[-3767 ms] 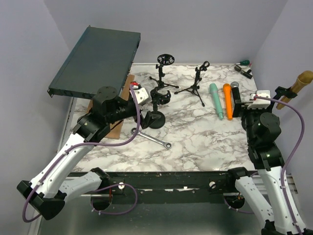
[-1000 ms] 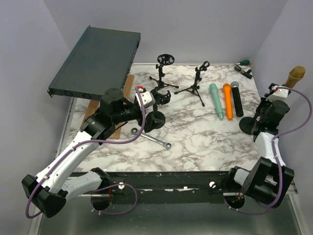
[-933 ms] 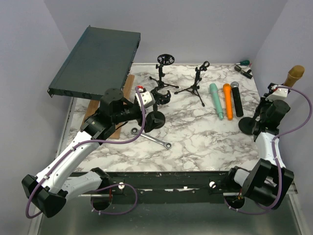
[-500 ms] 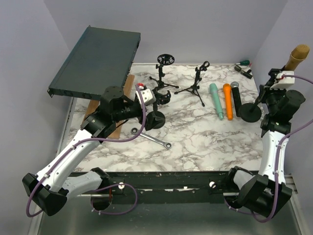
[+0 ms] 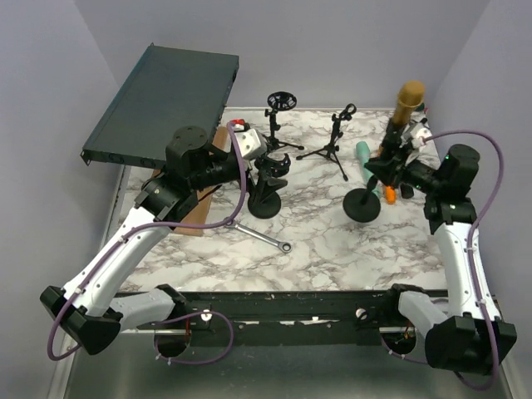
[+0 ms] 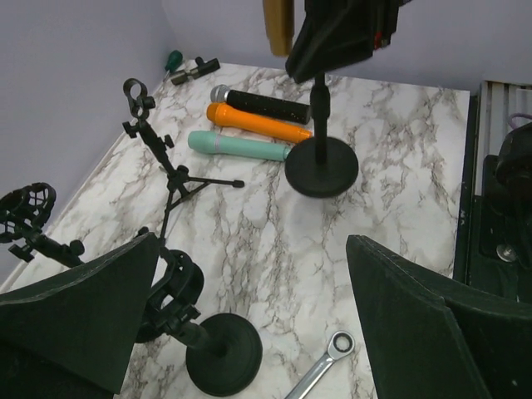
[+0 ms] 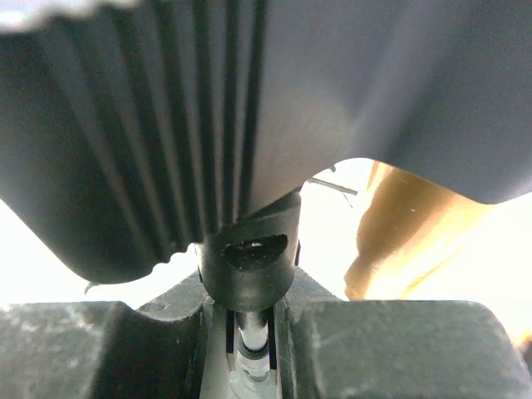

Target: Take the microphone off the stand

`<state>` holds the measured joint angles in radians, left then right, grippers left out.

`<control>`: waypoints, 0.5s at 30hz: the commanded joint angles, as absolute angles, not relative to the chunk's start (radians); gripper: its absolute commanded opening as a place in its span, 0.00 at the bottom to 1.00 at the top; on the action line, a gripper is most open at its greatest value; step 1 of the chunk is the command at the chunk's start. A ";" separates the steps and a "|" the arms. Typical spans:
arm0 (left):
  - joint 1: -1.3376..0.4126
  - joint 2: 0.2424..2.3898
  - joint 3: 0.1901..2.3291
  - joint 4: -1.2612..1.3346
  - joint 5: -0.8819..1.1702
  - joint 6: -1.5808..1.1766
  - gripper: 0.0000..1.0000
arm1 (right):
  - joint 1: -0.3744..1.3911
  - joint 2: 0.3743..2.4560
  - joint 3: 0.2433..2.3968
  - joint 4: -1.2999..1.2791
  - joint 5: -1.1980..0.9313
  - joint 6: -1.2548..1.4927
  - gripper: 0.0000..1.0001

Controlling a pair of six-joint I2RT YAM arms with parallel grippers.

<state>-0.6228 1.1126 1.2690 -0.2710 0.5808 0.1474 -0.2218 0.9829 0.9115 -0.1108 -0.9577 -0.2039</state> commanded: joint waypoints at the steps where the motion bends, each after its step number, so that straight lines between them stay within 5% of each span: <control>1: -0.618 1.155 1.350 -0.271 0.636 0.134 0.99 | -0.043 0.980 0.879 -0.093 -1.098 -0.332 0.01; 15: -0.648 1.376 1.567 -0.248 0.635 0.115 0.99 | 0.251 1.113 0.647 0.214 -1.147 -0.368 0.01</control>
<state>-0.6243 1.3151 1.5097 -0.2687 0.6186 0.1257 0.2188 1.1229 0.6842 0.0513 -1.0985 -0.3229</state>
